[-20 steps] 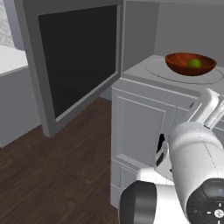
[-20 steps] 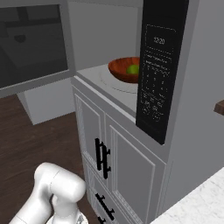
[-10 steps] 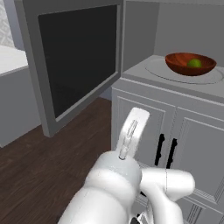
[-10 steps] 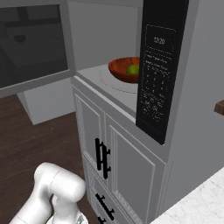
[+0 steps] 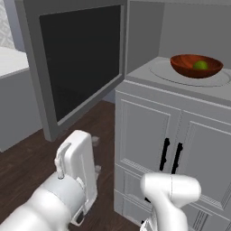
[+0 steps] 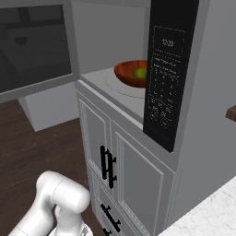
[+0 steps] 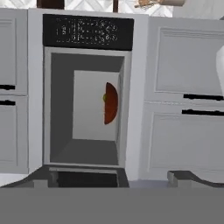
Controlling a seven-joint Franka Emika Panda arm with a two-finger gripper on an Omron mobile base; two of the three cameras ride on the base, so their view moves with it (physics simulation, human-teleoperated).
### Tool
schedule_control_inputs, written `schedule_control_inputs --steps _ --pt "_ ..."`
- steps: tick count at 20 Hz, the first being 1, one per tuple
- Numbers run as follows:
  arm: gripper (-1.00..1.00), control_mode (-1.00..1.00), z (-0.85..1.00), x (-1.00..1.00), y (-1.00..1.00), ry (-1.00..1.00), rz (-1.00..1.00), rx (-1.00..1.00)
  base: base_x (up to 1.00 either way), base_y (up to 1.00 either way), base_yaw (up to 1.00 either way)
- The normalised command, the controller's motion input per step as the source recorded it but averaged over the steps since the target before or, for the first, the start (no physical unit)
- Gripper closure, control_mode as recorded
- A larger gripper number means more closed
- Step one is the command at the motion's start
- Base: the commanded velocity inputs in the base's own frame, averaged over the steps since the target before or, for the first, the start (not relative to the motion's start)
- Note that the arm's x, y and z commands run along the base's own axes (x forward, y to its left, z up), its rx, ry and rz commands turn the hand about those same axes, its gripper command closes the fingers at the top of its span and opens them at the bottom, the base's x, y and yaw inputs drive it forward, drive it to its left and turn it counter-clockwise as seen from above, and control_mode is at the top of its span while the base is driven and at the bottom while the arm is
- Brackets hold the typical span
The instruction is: Pick the lime from the sink and place it in the bowl. Then pick the bowl and place it in the microwave. Then close the microwave door and press the start button.
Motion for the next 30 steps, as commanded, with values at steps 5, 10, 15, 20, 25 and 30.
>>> schedule_control_inputs --steps 5,10,15,20,25,30 --pt "-1.00 -1.00 -0.65 0.57 0.69 -0.12 -0.03 -0.01 0.00 0.00 0.00" --pt "-1.00 -1.00 -0.55 0.66 0.91 -0.02 -0.01 0.00 0.00 0.00 0.00" --pt "-1.00 -1.00 -0.50 0.78 0.70 0.00 -0.01 0.00 0.00 0.00 0.00" --pt "-1.00 -1.00 -0.52 0.90 0.67 -0.02 -0.03 0.00 0.00 0.00 0.00" --pt "-1.00 -1.00 -0.07 0.52 0.43 -0.01 -0.07 0.00 0.00 0.00 0.00" --pt "-1.00 -1.00 0.00 0.43 0.21 0.00 -0.15 -0.05 0.00 0.00 0.00"
